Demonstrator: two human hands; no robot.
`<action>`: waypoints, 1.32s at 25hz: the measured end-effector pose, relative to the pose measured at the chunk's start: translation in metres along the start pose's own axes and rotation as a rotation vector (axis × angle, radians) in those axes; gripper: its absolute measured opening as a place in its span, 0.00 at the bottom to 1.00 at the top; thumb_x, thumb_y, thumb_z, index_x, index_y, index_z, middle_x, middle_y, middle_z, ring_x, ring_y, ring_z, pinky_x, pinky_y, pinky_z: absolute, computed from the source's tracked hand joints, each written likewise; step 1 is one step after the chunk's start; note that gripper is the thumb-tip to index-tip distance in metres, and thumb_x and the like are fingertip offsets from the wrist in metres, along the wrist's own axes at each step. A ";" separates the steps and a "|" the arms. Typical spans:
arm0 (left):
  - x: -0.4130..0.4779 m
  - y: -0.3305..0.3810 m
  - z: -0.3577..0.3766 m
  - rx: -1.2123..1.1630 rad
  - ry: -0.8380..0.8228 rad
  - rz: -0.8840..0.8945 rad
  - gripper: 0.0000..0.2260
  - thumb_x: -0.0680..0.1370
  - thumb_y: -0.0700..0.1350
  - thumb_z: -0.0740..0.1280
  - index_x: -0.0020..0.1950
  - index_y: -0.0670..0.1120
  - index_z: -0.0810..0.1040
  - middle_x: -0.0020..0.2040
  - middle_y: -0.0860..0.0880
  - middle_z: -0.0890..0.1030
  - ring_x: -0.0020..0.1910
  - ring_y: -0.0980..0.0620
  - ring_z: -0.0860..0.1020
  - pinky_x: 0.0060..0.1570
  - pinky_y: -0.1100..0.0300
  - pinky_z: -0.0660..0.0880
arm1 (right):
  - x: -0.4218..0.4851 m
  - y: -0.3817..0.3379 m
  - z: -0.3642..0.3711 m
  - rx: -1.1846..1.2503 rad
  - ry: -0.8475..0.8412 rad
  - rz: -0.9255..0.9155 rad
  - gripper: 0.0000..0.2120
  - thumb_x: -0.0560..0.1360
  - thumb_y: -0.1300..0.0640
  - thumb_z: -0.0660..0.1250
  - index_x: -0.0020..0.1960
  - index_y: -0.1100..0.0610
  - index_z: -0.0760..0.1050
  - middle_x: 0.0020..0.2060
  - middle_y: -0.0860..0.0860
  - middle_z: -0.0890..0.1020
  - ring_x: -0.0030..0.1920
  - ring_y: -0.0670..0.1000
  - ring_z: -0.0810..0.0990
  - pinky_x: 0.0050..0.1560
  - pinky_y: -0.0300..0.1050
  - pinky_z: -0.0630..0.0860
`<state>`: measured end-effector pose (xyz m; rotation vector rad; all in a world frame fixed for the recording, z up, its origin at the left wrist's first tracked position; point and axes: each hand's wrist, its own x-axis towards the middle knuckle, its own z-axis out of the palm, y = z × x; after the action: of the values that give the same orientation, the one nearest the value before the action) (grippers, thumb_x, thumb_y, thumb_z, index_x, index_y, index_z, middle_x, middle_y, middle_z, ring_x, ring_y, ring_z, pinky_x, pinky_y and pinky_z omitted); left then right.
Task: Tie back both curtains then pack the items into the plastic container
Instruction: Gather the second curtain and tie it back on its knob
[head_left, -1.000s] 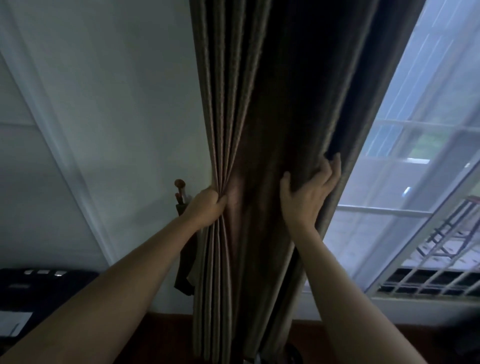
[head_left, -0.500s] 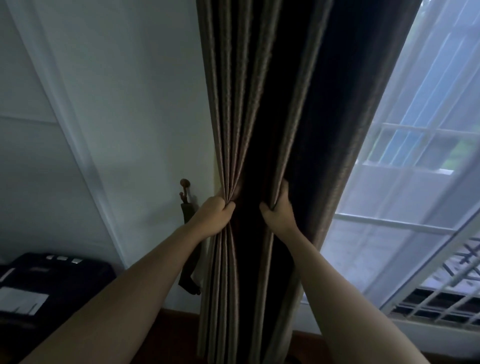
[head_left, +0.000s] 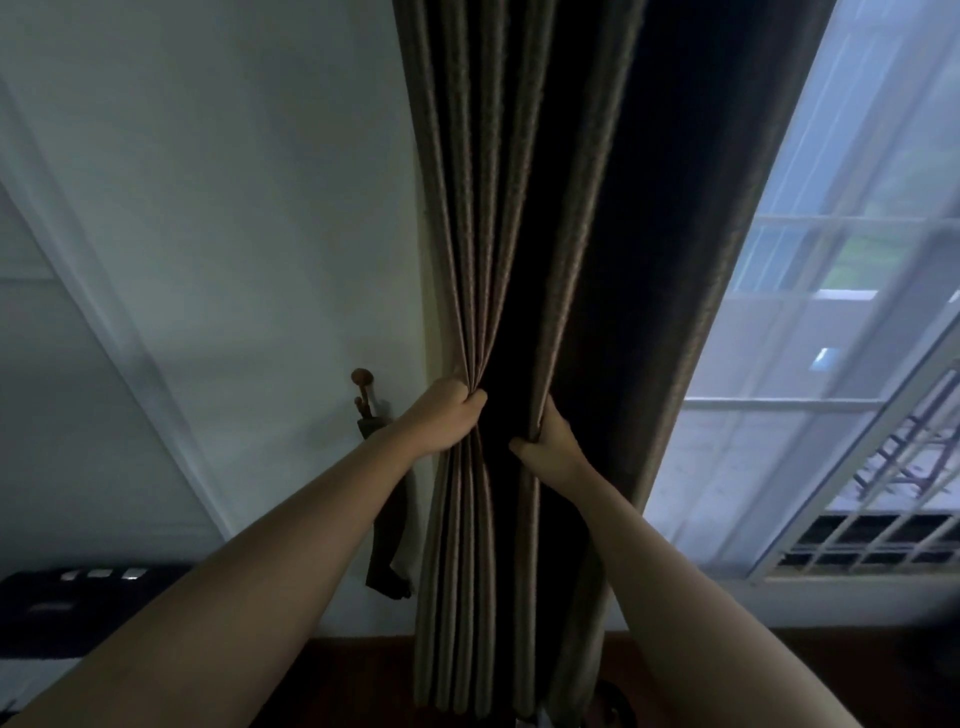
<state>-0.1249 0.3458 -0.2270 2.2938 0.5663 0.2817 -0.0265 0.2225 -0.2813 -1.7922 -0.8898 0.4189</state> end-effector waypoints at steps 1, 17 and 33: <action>0.001 0.000 0.002 -0.010 -0.014 0.012 0.14 0.81 0.44 0.56 0.35 0.44 0.63 0.28 0.48 0.66 0.29 0.50 0.67 0.32 0.58 0.62 | -0.002 0.001 0.004 -0.013 -0.034 0.018 0.37 0.69 0.72 0.65 0.74 0.55 0.57 0.54 0.47 0.76 0.56 0.48 0.76 0.50 0.37 0.73; 0.002 -0.009 0.018 0.064 0.157 0.093 0.17 0.79 0.47 0.60 0.44 0.33 0.77 0.38 0.37 0.78 0.36 0.41 0.78 0.39 0.49 0.75 | -0.029 -0.008 0.010 -0.275 0.161 -0.226 0.27 0.66 0.65 0.63 0.66 0.59 0.70 0.63 0.57 0.76 0.67 0.56 0.71 0.69 0.50 0.65; 0.002 -0.015 0.031 -0.162 0.120 0.073 0.12 0.78 0.43 0.58 0.46 0.35 0.75 0.43 0.36 0.78 0.43 0.41 0.78 0.45 0.50 0.75 | 0.004 0.020 -0.011 -0.054 0.012 0.055 0.25 0.69 0.75 0.60 0.64 0.62 0.71 0.53 0.51 0.76 0.58 0.53 0.76 0.50 0.37 0.69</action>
<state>-0.1164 0.3374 -0.2595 2.1532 0.5017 0.4855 -0.0090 0.2146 -0.2945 -1.8696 -0.8521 0.4224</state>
